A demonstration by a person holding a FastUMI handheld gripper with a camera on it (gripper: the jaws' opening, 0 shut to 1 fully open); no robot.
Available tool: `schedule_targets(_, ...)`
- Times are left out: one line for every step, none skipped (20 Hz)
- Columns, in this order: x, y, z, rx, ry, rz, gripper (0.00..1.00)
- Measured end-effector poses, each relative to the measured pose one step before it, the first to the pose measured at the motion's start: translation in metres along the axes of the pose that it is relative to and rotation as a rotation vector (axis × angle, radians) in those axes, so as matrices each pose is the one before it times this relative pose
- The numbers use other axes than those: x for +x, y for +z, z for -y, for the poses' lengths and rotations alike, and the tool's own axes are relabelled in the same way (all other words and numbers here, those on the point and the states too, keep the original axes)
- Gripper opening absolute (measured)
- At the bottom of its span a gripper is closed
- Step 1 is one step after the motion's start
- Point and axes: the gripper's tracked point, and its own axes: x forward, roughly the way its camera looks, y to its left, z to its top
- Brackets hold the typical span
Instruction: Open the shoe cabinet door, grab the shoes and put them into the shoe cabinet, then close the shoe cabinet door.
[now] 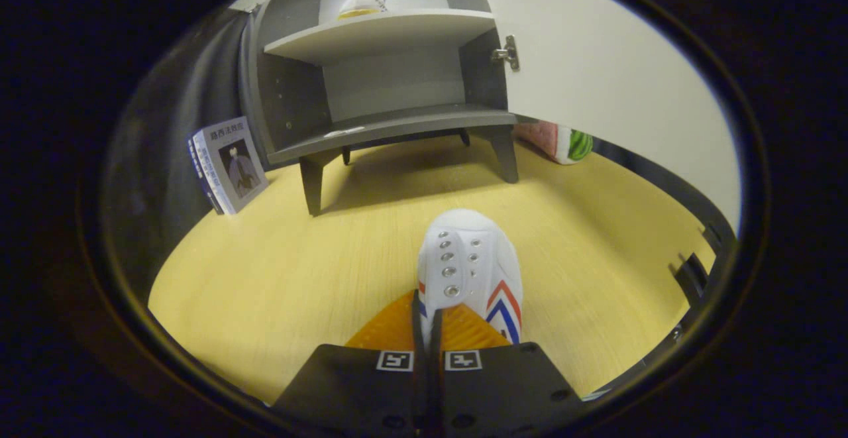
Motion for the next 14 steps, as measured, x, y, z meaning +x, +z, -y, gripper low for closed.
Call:
schedule_targets(-0.00169,0.00329,-0.00044,-0.01047,0.00033,0.00557,0.03)
schedule_targets(-0.00262,0.00258,0.00129,-0.01394,-0.00268,0.00336,0.03)
schedule_targets(-0.00349,0.00442,-0.00112,-0.00495,0.01306,0.00425,0.03)
schedule_targets(-0.0033,0.00498,-0.00075,-0.00054,0.0096,0.00595,0.03)
schedule_targets(-0.00327,0.00351,0.00041,0.00199,0.00794,0.00138,0.03)
schedule_targets(-0.00415,0.00421,0.00008,0.00512,0.00503,-0.00221,0.03)
schedule_targets(-0.00499,0.00597,0.00071,0.00494,0.00422,-0.00246,0.03)
schedule_targets(-0.00514,0.00878,0.00014,0.00541,-0.00197,0.00657,0.03)
schedule_targets(-0.00655,0.01217,-0.00014,0.00134,-0.00518,0.00962,0.03)
schedule_targets(-0.00654,0.01217,-0.00084,-0.00314,-0.00408,0.00816,0.03)
schedule_targets(-0.00737,0.01554,-0.00154,-0.00777,-0.00694,0.00997,0.03)
schedule_targets(-0.00707,0.01514,-0.00185,-0.01039,-0.00598,0.00627,0.03)
schedule_targets(-0.0071,0.01849,-0.00287,-0.0099,-0.00614,0.01406,0.03)
schedule_targets(-0.00845,0.02149,-0.0035,-0.01082,-0.00591,0.02014,0.03)
